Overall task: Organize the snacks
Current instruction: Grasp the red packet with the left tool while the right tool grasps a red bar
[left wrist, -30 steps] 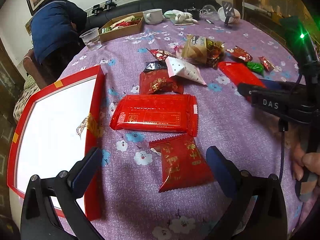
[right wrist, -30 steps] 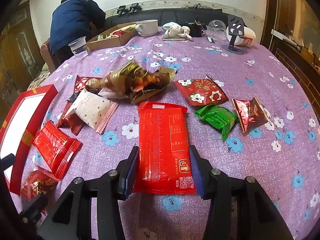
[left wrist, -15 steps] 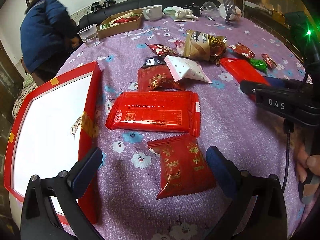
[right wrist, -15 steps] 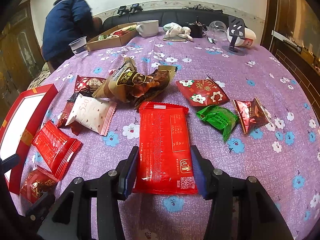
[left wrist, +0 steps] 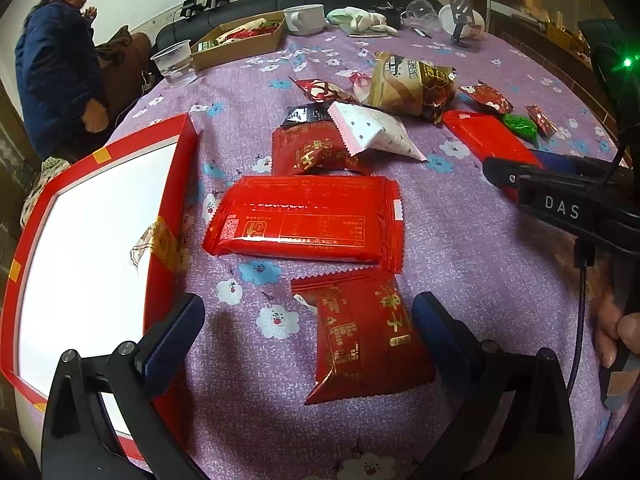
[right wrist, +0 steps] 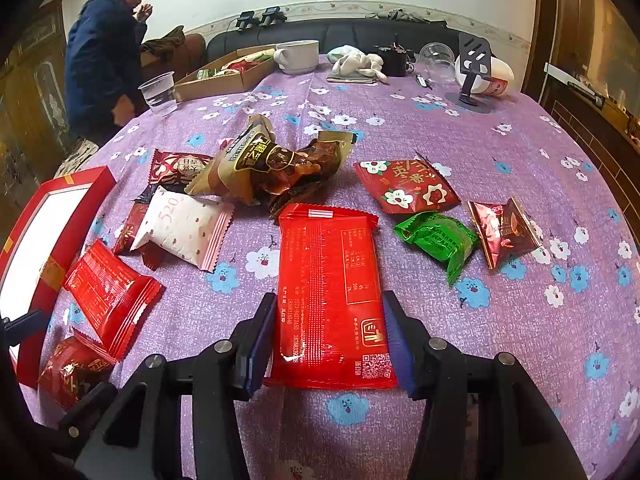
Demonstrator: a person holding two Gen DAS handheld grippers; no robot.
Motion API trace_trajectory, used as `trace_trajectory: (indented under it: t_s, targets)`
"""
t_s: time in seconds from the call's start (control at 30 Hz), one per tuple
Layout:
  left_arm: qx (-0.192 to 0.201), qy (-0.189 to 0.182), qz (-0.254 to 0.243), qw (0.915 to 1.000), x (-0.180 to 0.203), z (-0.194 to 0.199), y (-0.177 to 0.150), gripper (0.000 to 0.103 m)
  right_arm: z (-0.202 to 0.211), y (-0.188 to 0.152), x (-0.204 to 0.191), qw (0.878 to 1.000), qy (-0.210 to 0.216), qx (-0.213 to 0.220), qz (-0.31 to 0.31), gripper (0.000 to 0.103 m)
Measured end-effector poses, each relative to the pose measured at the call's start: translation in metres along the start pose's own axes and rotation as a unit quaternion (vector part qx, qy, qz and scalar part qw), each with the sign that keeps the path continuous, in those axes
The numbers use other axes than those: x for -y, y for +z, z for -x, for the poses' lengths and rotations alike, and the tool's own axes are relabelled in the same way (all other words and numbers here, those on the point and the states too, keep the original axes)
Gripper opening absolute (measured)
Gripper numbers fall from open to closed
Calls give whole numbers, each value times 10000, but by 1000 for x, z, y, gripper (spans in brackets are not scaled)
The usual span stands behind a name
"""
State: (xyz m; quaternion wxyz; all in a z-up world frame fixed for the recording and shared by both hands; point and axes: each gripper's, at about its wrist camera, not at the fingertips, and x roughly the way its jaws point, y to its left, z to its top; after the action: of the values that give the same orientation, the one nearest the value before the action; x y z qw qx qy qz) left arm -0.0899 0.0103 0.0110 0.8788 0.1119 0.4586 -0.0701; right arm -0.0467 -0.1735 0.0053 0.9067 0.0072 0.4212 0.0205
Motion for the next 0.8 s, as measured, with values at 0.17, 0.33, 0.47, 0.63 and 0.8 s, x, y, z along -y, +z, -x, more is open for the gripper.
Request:
trace_trajectory:
  t_s: [0.17, 0.33, 0.47, 0.63, 0.8]
  targets:
    - [24, -436, 226, 9988, -7, -1, -1, 87, 0, 0, 0, 10000, 2, 0, 0, 54]
    - [226, -560, 221, 9979, -9, 5, -4, 53, 0, 0, 0, 10000, 15, 10, -12, 55]
    - [234, -621, 224, 9975, -11, 4, -3, 50, 0, 0, 0, 10000, 14, 9, -11, 54]
    - [248, -665, 214, 9972, -13, 5, -3, 50, 0, 0, 0, 10000, 29, 17, -20, 54]
    - [291, -683, 205, 9970, -14, 8, -4, 48, 0, 0, 2, 9999, 42, 46, -82, 51]
